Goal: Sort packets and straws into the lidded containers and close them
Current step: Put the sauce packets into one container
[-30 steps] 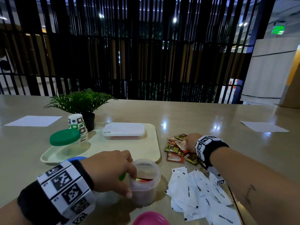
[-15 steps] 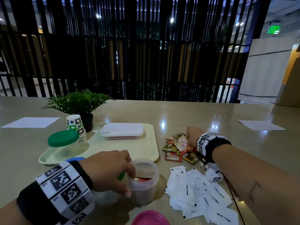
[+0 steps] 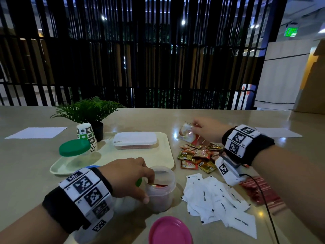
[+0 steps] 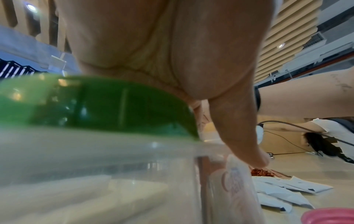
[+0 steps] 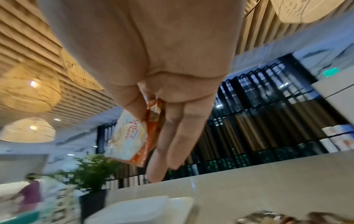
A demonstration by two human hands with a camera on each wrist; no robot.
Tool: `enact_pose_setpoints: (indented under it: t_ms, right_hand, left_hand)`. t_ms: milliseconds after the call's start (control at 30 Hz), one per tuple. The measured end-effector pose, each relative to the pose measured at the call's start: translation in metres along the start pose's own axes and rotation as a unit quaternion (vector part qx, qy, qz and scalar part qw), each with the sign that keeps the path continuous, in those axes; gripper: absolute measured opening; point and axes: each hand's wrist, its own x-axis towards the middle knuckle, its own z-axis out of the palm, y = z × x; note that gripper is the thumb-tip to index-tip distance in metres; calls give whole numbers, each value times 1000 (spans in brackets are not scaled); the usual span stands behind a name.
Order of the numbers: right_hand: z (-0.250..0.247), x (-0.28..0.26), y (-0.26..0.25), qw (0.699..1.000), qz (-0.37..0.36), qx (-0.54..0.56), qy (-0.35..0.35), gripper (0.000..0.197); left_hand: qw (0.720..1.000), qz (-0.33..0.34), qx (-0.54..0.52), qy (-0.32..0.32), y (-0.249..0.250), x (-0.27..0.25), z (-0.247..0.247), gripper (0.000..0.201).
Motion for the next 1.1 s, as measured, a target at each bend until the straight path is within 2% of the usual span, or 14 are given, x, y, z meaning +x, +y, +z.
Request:
enact_pose_setpoints:
  t_ms: [67,133,200,300,400,500,767,1100]
  right_hand:
    - [9,-16,-18,996,-28,64,-51,10]
    - [21,-29,-32,993,-65,51,-79,7]
    - [32,-38,-42,992,-94,11,-86,4]
    - [47,-46,-53,985,-126,-75,-94,12]
    - [58,-51,-64,966,-161,-185,-83,17]
    - [66,-54,-74,947,-186,-242,-100,23]
    - [79,-54,-75,951,-154,-221,-150,28]
    - [82,-62,-63,954,-171,-204,-133,20]
  left_hand:
    - [1000,-1,1,0,1,-1,-1,51]
    - [1000,-2,1,2,2,-1,-1,51]
    - [1000,-2,2,5,2,-2,-1,51]
    - [1000,-4,6,6,3,-2,-2,51]
    - [1000,-8,8,10,4,-2,-3,53]
    - [1000,-3,7,19,3,-2,-2,57]
    - [1000,-5,2,26,-1,-1,1,57]
    - [999,-22,-12,37,1,-2,3,67]
